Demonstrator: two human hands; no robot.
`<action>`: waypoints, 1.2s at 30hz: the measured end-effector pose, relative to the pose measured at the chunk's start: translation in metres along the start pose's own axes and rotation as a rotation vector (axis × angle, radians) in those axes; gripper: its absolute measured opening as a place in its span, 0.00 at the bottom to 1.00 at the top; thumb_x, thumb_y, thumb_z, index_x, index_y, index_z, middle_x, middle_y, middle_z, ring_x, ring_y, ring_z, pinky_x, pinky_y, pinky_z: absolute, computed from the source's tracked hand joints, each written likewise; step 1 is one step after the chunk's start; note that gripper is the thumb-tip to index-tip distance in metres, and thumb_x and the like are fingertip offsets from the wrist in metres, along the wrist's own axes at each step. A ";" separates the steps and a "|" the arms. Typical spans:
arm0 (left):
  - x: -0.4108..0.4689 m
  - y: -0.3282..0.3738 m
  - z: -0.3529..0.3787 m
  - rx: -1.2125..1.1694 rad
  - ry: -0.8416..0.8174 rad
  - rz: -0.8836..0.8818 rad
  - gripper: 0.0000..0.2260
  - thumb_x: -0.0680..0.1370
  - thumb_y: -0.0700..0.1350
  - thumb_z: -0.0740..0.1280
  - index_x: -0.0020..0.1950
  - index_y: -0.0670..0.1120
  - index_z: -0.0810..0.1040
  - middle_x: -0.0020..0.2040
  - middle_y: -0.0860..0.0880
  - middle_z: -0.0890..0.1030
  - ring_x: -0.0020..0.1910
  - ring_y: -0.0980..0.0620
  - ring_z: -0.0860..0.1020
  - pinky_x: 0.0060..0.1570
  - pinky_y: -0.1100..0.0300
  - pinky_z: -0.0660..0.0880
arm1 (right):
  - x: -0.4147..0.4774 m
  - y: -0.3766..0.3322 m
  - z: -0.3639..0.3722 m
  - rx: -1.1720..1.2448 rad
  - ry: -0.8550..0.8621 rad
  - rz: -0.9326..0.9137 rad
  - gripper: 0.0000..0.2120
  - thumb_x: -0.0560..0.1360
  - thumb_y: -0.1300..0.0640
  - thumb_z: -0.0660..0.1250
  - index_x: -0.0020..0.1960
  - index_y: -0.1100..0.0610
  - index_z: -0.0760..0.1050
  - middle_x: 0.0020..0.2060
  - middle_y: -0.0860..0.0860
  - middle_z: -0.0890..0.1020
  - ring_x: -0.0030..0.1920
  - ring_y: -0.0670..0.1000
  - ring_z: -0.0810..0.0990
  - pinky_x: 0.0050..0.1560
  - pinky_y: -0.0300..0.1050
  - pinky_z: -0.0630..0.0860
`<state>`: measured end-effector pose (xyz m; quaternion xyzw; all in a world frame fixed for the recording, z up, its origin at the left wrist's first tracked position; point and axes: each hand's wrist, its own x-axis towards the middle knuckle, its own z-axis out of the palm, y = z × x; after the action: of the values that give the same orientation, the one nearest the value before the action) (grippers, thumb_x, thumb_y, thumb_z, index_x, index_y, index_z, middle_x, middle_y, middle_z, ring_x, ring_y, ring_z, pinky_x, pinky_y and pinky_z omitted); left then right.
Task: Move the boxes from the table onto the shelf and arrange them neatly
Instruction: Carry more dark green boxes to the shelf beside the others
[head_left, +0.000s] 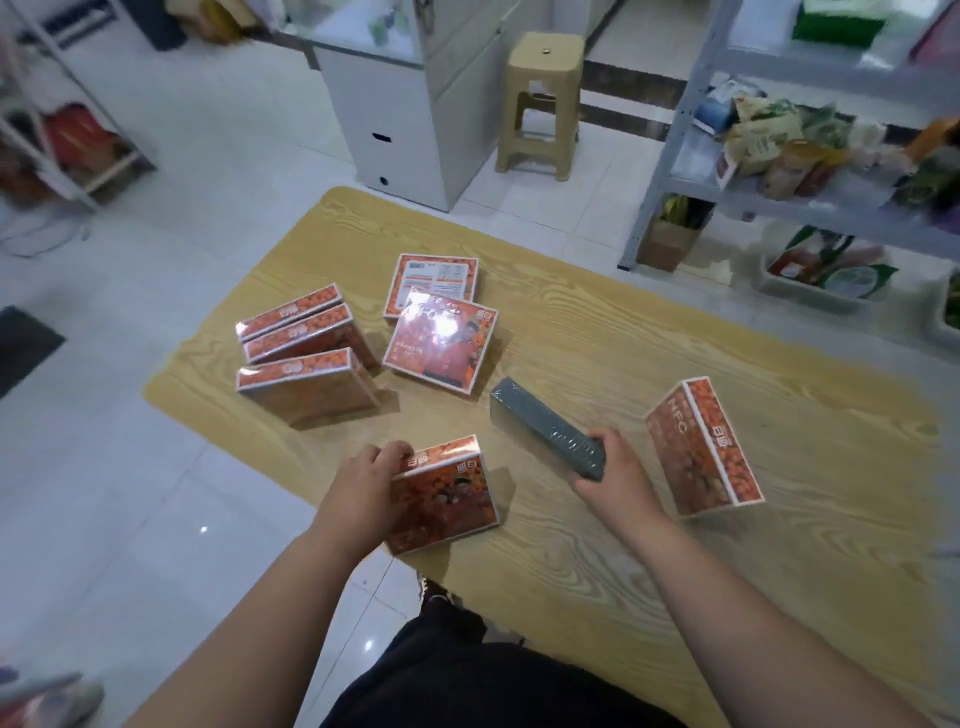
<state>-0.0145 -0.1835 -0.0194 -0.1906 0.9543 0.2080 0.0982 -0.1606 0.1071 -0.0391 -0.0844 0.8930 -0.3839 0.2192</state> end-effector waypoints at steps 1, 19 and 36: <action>-0.008 0.003 -0.001 -0.058 -0.003 -0.042 0.23 0.70 0.40 0.71 0.63 0.54 0.74 0.54 0.49 0.76 0.51 0.46 0.76 0.49 0.53 0.74 | -0.001 0.000 -0.002 0.019 -0.003 0.004 0.24 0.70 0.58 0.74 0.62 0.47 0.71 0.54 0.48 0.78 0.52 0.49 0.78 0.50 0.45 0.74; -0.255 -0.148 -0.061 -1.131 0.754 -0.756 0.24 0.59 0.56 0.71 0.52 0.50 0.76 0.44 0.51 0.81 0.41 0.55 0.80 0.42 0.55 0.75 | -0.079 -0.199 0.125 0.288 -0.499 -0.218 0.09 0.75 0.60 0.71 0.52 0.50 0.76 0.46 0.47 0.84 0.47 0.48 0.83 0.43 0.42 0.80; -0.553 -0.271 -0.203 -0.831 1.657 -1.009 0.13 0.65 0.51 0.68 0.48 0.58 0.74 0.42 0.53 0.81 0.40 0.53 0.79 0.47 0.47 0.78 | -0.316 -0.526 0.427 0.354 -1.108 -0.772 0.14 0.73 0.56 0.69 0.56 0.43 0.76 0.50 0.48 0.83 0.52 0.53 0.83 0.50 0.60 0.83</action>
<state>0.5755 -0.3212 0.2120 -0.6666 0.3872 0.2583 -0.5822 0.3056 -0.4327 0.1843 -0.5420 0.4796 -0.4747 0.5009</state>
